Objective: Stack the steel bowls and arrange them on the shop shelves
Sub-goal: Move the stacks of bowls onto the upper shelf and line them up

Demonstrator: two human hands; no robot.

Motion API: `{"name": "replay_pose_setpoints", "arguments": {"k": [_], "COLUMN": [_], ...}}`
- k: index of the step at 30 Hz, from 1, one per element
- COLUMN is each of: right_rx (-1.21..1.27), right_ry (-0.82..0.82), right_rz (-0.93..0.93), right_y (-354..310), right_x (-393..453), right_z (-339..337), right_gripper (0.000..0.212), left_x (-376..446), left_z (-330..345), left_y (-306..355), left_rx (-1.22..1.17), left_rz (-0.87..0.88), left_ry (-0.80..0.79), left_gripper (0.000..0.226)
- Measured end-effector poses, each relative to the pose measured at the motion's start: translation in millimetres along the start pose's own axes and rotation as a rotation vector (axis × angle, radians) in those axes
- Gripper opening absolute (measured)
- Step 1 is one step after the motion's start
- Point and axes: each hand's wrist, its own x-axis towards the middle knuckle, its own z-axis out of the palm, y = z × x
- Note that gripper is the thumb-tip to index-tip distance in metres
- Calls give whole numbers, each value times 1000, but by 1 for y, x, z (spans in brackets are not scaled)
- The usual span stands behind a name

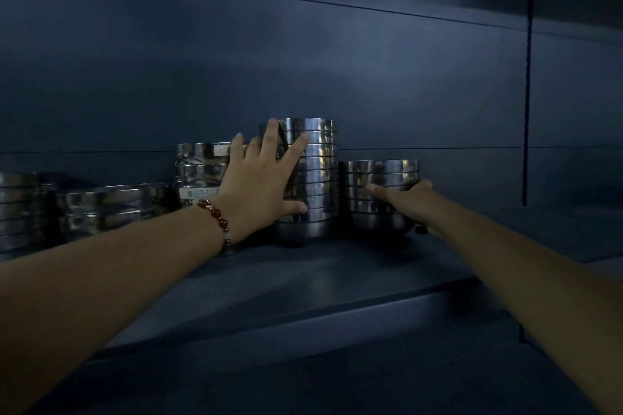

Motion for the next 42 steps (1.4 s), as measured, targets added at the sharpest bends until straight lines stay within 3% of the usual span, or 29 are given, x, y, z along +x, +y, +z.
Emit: {"name": "replay_pose_setpoints", "arguments": {"k": [11,16,19,24,27,31,36,39,42], "right_rx": [-9,2,-102,-244,-110,-39,-175,-282,-422], "right_ry": [20,20,69,99,-43,-97,-4,-25,77], "right_rz": [21,44,-32,-449,-412,-237,-242,-257,-393], "right_y": [0,-1,-5,-34,-57,-65,-62,-63,-61], "right_x": [14,6,-7,-57,-70,-61,-59,-55,-56], "right_z": [14,12,18,46,74,100,106,95,80], "right_gripper": [117,124,130,115,116,125,122,107,86], "left_x": [1,-19,-52,-116,-132,-132,-141,-166,-185], "left_z": [5,-5,-15,-16,-13,-7,-14,-24,-28], "left_y": [0,-13,-52,-131,-151,-153,-168,-196,-238], "left_rx": [-30,-107,-192,-355,-449,-499,-553,-359,-267], "left_rz": [5,-4,-144,-518,-609,-569,-535,-466,-652], "left_ry": [11,0,-11,-169,-249,-195,-182,-18,71], "left_gripper": [116,104,98,99,97,86,82,73,84]}}
